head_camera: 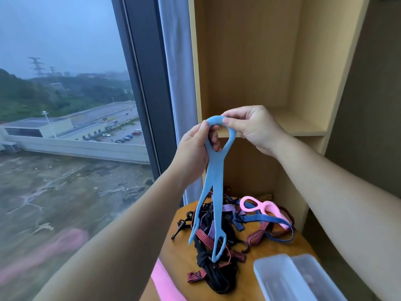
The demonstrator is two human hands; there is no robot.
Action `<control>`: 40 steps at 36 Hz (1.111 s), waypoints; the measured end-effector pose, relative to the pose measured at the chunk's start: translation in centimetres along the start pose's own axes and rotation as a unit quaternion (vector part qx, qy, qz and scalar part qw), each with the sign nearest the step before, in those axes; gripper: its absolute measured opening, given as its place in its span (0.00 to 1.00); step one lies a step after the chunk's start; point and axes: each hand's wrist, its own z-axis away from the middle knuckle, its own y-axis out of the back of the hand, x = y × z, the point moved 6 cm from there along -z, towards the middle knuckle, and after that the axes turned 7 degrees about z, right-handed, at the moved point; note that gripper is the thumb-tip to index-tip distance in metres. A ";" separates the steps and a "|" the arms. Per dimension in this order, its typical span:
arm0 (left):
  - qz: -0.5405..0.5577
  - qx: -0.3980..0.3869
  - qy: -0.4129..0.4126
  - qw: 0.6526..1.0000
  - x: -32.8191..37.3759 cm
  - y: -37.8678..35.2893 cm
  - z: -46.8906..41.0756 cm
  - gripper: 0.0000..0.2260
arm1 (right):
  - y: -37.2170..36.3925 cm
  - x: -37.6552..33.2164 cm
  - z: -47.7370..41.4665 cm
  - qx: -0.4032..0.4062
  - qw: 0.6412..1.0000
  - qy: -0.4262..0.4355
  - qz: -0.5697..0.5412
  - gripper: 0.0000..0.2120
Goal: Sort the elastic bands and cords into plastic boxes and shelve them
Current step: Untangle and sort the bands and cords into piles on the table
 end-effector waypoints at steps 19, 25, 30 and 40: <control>-0.032 0.100 0.106 0.989 -11.8 3.6 -0.2 0.14 | 0.5 16.2 3.6 -0.012 0.976 -0.168 0.138 0.05; -0.046 0.123 0.126 0.983 -17.3 5.7 -1.3 0.16 | 2.5 28.3 7.3 -0.052 0.928 -0.275 0.247 0.09; -0.028 0.134 0.142 0.980 -20.7 7.2 -1.7 0.16 | 1.3 34.6 8.5 -0.116 0.891 -0.316 0.304 0.15; 0.010 0.138 0.162 0.977 -24.6 9.1 -2.0 0.16 | -0.6 42.5 7.9 -0.172 0.840 -0.348 0.380 0.26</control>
